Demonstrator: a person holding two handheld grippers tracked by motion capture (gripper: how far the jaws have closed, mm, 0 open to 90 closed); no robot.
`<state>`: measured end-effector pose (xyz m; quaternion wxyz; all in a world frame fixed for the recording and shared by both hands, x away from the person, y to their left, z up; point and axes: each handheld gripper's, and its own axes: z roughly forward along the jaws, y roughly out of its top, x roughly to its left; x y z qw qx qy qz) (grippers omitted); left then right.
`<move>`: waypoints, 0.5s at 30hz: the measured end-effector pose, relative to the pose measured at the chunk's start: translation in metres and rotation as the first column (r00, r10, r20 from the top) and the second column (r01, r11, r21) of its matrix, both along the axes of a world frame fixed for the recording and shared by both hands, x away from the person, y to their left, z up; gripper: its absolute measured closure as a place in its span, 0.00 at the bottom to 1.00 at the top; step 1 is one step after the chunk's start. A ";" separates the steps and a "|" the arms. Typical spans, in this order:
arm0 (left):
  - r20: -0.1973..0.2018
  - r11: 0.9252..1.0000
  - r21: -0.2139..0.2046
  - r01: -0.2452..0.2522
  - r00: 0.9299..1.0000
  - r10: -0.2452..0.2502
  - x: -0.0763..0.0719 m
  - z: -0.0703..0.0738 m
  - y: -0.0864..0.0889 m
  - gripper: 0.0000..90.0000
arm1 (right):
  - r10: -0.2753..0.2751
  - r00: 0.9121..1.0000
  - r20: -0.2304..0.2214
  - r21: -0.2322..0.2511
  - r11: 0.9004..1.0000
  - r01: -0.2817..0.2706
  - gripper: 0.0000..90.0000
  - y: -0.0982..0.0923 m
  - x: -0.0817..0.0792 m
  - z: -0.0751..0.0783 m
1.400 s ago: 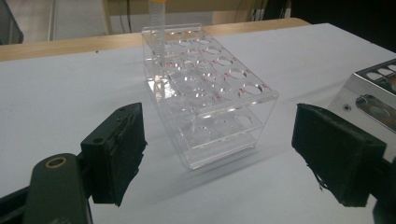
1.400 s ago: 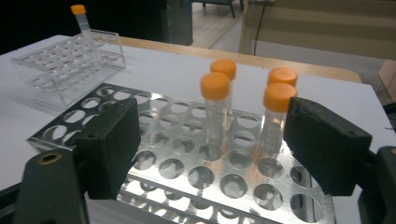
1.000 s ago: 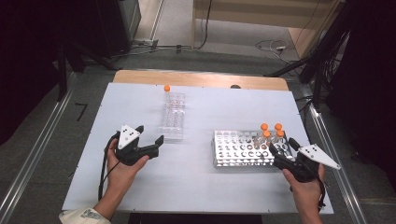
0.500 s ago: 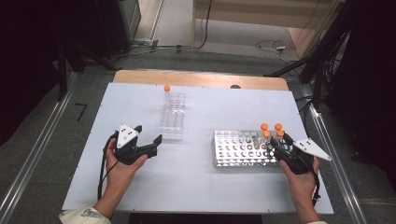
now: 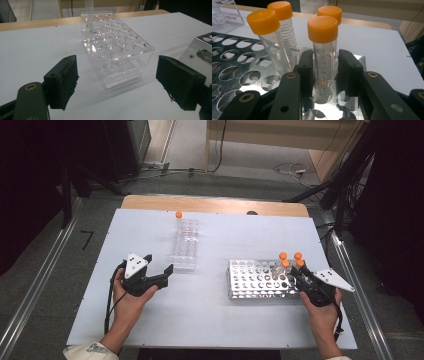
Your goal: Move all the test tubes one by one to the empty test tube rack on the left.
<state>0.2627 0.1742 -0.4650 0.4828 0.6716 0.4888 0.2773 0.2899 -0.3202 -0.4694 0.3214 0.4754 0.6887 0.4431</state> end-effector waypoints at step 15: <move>0.001 1.000 -0.004 0.000 1.000 0.000 -0.001 0.001 0.000 0.21 | -0.006 0.998 0.055 -0.006 1.000 0.006 0.80 -0.002 -0.003 0.009</move>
